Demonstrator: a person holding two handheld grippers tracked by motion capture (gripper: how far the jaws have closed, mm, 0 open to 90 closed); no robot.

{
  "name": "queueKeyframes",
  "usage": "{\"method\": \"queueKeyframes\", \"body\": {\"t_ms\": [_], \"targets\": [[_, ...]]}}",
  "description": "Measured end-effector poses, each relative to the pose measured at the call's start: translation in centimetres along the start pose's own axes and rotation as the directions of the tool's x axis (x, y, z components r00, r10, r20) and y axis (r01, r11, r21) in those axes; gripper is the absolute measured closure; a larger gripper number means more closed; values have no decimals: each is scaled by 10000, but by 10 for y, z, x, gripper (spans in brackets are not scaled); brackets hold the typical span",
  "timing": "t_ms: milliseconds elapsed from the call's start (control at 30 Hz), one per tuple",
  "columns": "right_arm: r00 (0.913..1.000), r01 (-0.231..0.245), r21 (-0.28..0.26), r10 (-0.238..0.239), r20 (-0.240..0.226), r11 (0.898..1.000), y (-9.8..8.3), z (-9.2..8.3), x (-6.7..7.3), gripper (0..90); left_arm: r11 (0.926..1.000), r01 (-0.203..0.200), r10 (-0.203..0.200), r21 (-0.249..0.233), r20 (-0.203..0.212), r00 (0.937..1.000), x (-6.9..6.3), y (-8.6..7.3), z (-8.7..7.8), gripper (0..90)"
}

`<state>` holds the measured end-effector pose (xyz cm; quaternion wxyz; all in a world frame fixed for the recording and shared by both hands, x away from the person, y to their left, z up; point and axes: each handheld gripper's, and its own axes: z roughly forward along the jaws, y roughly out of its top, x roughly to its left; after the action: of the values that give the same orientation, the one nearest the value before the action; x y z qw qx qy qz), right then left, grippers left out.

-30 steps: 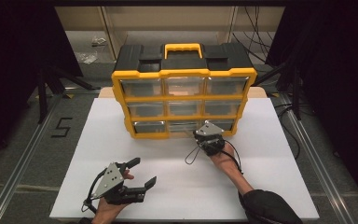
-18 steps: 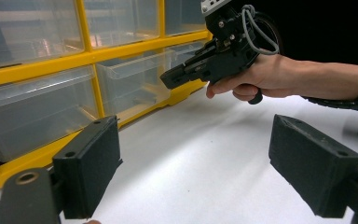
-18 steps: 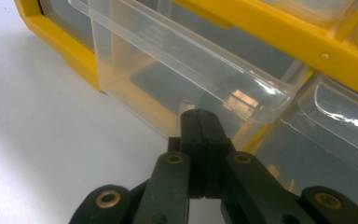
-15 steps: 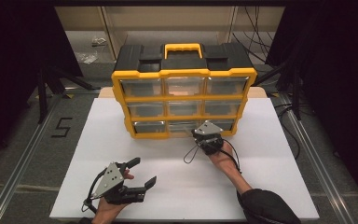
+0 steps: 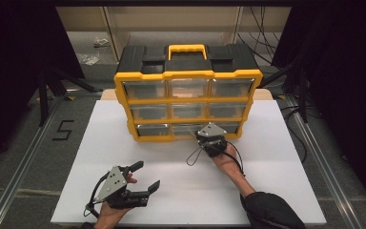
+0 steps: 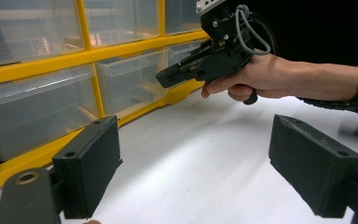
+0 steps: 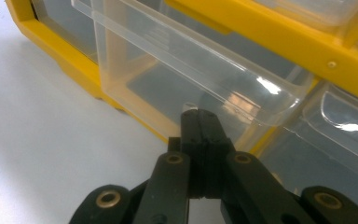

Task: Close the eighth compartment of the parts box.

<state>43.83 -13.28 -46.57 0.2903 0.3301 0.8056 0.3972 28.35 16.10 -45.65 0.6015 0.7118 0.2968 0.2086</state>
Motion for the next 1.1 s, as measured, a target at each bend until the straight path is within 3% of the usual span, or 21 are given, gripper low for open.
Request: {"method": "queueKeyframes", "body": {"t_ms": [1100], "targets": [[9994,-257,102,255,246,9996,6,13,-3,900,10000,-29,29,44,-13,10000,0,-1,1,162]]}}
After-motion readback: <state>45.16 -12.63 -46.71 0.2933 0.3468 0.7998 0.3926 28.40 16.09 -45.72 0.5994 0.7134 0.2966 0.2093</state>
